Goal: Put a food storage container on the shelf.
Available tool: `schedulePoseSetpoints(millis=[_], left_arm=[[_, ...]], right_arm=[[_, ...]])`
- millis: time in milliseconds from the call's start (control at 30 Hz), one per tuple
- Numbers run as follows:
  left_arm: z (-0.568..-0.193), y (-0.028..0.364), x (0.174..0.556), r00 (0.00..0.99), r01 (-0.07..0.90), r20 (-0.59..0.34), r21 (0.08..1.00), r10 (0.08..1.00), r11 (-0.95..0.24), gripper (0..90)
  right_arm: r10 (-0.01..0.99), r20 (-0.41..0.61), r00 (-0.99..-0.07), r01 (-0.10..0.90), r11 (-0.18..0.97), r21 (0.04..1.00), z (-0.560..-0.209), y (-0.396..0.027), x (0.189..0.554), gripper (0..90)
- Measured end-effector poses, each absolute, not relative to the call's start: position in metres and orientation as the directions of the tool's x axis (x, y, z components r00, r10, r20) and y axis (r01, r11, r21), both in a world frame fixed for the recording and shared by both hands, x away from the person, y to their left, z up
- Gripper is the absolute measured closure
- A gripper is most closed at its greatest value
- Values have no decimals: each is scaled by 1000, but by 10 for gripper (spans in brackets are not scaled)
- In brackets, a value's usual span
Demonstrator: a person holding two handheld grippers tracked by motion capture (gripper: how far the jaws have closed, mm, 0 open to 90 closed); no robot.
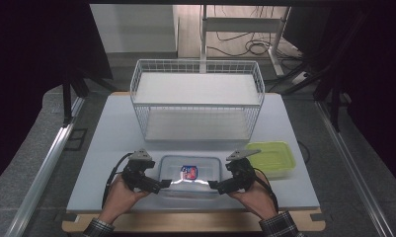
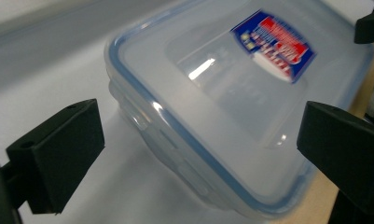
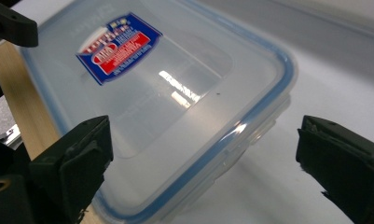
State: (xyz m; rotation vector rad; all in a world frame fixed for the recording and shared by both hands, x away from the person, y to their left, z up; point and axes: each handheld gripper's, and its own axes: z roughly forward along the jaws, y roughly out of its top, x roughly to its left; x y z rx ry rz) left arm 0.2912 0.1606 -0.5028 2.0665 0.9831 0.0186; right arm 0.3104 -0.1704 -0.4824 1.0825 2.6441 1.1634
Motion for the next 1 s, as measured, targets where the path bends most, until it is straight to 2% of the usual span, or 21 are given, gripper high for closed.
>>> schedulePoseSetpoints(millis=[100, 233, 400, 467, 500, 567, 600, 633, 667, 833, 1000], left_arm=[[-510, 160, 298, 697, 667, -395, 663, 598, -340, 0], [-514, 160, 301, 696, 683, -441, 651, 567, -332, 0], [-513, 160, 297, 675, 712, -465, 616, 573, -338, 19], [-511, 160, 293, 674, 712, -460, 614, 578, -341, 30], [-510, 161, 291, 681, 705, -451, 618, 577, -348, 58], [-509, 164, 285, 689, 695, -441, 626, 575, -353, 70], [-509, 170, 279, 677, 702, -463, 639, 572, -315, 118], [-509, 170, 279, 677, 702, -463, 639, 572, -315, 167], [-510, 175, 276, 669, 707, -479, 647, 569, -286, 167], [-513, 190, 266, 653, 714, -538, 673, 534, -195, 387], [-510, 188, 260, 641, 715, -526, 673, 558, -187, 404]], right_arm=[[601, 311, -736, 629, 437, 643, -490, -170, 316, 18], [573, 421, -703, 691, 410, 595, -499, -167, 322, 10], [567, 455, -686, 714, 406, 571, -500, -170, 322, 36], [568, 451, -688, 712, 407, 573, -498, -172, 319, 74], [569, 445, -691, 707, 408, 578, -494, -175, 317, 130], [567, 444, -694, 704, 405, 583, -492, -176, 315, 163], [559, 445, -699, 700, 407, 587, -490, -180, 310, 229], [559, 445, -699, 700, 407, 587, -490, -180, 310, 229], [554, 454, -698, 702, 402, 588, -490, -183, 308, 256], [518, 496, -697, 705, 371, 604, -490, -197, 300, 413], [526, 519, -674, 723, 326, 609, -489, -199, 299, 448]])
